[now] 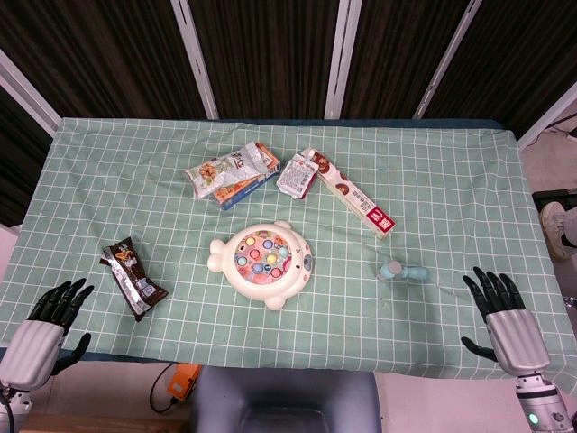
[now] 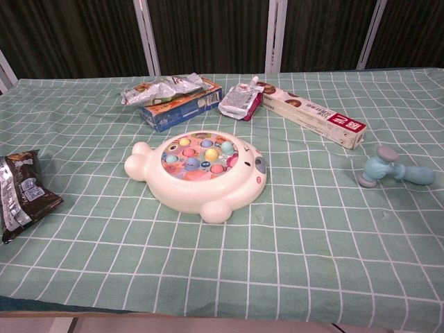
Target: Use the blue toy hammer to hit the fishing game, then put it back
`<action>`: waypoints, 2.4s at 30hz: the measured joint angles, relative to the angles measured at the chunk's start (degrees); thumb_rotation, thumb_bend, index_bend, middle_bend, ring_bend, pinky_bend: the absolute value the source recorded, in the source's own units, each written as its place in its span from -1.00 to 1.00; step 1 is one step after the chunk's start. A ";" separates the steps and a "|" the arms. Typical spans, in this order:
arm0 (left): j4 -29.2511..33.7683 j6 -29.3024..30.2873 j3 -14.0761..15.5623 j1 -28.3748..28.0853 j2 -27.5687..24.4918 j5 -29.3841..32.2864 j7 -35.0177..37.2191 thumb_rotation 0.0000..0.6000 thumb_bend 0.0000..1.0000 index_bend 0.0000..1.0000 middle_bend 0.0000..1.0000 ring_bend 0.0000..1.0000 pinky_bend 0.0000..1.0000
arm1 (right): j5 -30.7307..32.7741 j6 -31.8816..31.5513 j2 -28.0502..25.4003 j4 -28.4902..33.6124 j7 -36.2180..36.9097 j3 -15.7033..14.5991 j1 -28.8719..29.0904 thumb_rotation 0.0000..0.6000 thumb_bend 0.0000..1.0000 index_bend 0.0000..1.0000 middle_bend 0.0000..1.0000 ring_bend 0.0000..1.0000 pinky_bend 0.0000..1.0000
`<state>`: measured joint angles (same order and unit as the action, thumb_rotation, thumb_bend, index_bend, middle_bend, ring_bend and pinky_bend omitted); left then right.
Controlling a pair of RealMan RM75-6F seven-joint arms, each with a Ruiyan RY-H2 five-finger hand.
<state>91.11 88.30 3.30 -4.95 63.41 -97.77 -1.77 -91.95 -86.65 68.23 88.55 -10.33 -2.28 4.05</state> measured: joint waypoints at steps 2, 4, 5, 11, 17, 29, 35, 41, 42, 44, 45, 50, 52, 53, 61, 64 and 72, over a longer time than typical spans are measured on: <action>0.03 -0.08 -0.03 0.02 -0.06 0.19 0.08 1.00 -0.21 -1.00 -0.94 -0.95 -0.74 | 0.17 0.42 0.21 -0.12 0.02 0.36 0.29 1.00 -0.56 -1.00 -1.00 -1.00 -1.00; 0.03 0.13 -0.02 0.11 -0.16 0.16 0.32 1.00 -0.21 -1.00 -0.94 -0.95 -0.74 | 0.32 0.90 0.74 -0.77 0.54 1.04 0.92 1.00 -0.56 -0.95 -1.00 -1.00 -1.00; 0.01 0.18 0.01 0.14 -0.22 0.12 0.50 1.00 -0.21 -1.00 -0.94 -0.95 -0.74 | 0.49 1.29 1.06 -1.18 0.82 1.42 1.31 1.00 -0.56 -0.91 -1.00 -1.00 -1.00; -0.33 0.00 -0.08 -0.19 -0.55 0.01 2.33 1.00 -0.21 -1.00 -0.94 -0.95 -0.74 | 2.26 8.13 2.16 -3.52 3.27 3.61 5.73 1.00 -0.55 -0.53 -1.00 -1.00 -1.00; -0.34 -1.49 -0.32 -1.03 -0.49 0.55 2.34 1.00 -0.21 -1.00 -0.94 -0.95 -0.74 | 5.62 17.37 4.74 -9.08 11.81 6.50 11.89 1.00 -0.40 0.00 -0.81 -1.00 -1.00; -0.10 -3.98 -0.49 -2.75 -0.24 0.74 2.55 1.00 -0.21 -1.00 -0.94 -0.95 -0.74 | 11.68 26.25 12.47 -20.72 19.64 9.29 17.86 1.00 -0.15 0.23 -0.66 -0.99 -0.94; -0.16 -2.16 -0.04 -1.93 -0.69 -0.01 3.24 1.00 -0.21 -1.00 -0.94 -0.95 -0.74 | 12.76 28.21 13.80 -21.82 19.14 9.50 19.28 1.00 -0.13 0.20 -0.66 -0.99 -0.94; -0.27 -1.67 0.33 -1.61 -0.76 -0.46 3.07 1.00 -0.21 -1.00 -0.94 -0.95 -0.74 | 13.76 29.45 15.10 -21.61 15.66 9.85 20.83 1.00 -0.13 0.20 -0.66 -0.98 -0.91; -0.29 -1.56 0.35 -1.55 -0.79 -0.48 3.11 1.00 -0.21 -1.00 -0.94 -0.95 -0.74 | 14.00 29.66 15.39 -21.56 14.74 9.88 21.09 1.00 -0.13 0.21 -0.66 -0.97 -0.90; -0.32 -1.31 0.37 -1.46 -0.82 -0.56 3.18 1.00 -0.21 -1.00 -0.94 -0.95 -0.74 | 14.40 29.86 15.88 -21.46 13.36 9.91 21.42 1.00 -0.13 0.22 -0.66 -0.96 -0.89; -0.34 -1.15 0.40 -1.40 -0.84 -0.66 3.28 1.00 -0.21 -1.00 -0.94 -0.95 -0.74 | 14.74 29.96 16.26 -21.38 12.57 9.96 21.63 1.00 -0.13 0.22 -0.66 -0.96 -0.89; -0.43 -1.11 0.55 -1.39 -0.89 -0.92 3.38 1.00 -0.21 -1.00 -0.94 -0.95 -0.74 | 16.21 30.53 17.23 -21.23 11.25 10.27 22.30 1.00 -0.12 0.23 -0.66 -0.95 -0.89; -0.45 -1.06 0.57 -1.37 -0.88 -0.97 3.36 1.00 -0.21 -1.00 -0.94 -0.95 -0.74 | 16.62 30.81 17.50 -21.36 10.98 10.34 22.53 1.00 -0.07 0.24 -0.66 -0.95 -0.89; -0.46 -1.02 0.57 -1.36 -0.88 -0.97 3.34 1.00 -0.21 -1.00 -0.94 -0.95 -0.74 | 16.73 30.89 17.60 -21.47 10.86 10.33 22.60 1.00 -0.06 0.24 -0.66 -0.95 -0.89; -0.42 -0.93 0.61 -1.28 -0.86 -0.99 3.23 1.00 -0.21 -1.00 -0.94 -0.95 -0.74 | 17.34 31.54 18.31 -22.46 10.71 9.99 22.99 1.00 -0.05 0.26 -0.65 -0.94 -0.87; -0.42 -0.92 0.63 -1.29 -0.87 -1.02 3.23 1.00 -0.21 -1.00 -0.94 -0.95 -0.74 | 17.42 31.60 18.61 -22.74 10.97 9.94 23.11 1.00 -0.05 0.27 -0.65 -0.93 -0.86; -0.52 -0.72 0.70 -1.23 -0.98 -1.17 3.51 1.00 -0.17 -1.00 -0.93 -0.95 -0.74 | 18.02 31.82 18.90 -22.64 10.50 9.98 23.43 1.00 -0.05 0.28 -0.65 -0.92 -0.84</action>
<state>90.59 87.57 4.00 -6.18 62.42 -98.94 1.74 -73.93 -54.83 87.14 65.92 0.16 7.70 27.48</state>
